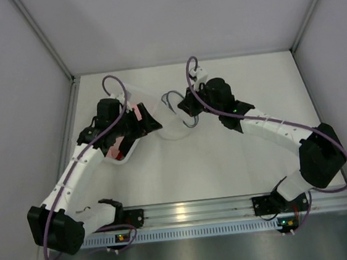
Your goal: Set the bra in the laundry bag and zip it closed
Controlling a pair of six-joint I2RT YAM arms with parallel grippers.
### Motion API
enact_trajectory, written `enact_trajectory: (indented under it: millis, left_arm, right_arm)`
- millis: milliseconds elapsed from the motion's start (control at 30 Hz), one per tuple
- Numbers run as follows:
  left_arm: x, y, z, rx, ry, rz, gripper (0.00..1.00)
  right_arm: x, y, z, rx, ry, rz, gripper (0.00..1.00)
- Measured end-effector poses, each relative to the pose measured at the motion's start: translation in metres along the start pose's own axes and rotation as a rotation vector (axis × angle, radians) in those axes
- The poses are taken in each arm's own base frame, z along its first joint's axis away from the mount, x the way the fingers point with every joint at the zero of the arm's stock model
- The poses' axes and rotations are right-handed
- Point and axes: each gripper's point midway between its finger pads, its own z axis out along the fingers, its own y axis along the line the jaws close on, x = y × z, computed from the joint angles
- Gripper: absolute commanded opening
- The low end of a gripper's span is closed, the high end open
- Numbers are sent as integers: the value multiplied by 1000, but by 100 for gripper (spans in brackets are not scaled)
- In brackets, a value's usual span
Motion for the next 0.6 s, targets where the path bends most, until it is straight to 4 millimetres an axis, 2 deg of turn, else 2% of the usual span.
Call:
enact_trajectory:
  millis: [133,267,400,600]
  left_arm:
    - [8,-12,14,42,-12,22,79]
    - [-7,-22,28,92,-82,32,72]
    - [-22,-19,54,100,-137,1,69]
    - [-29,-11,90,92,-175,-30,69]
  right_arm:
    - [-16,-5,8,-27,1,32,0]
    - [-24,-7,12,-49,10,64,0]
    - [-24,-11,11,-55,20,103,0]
    - [-25,-16,10,-40,20,133,0]
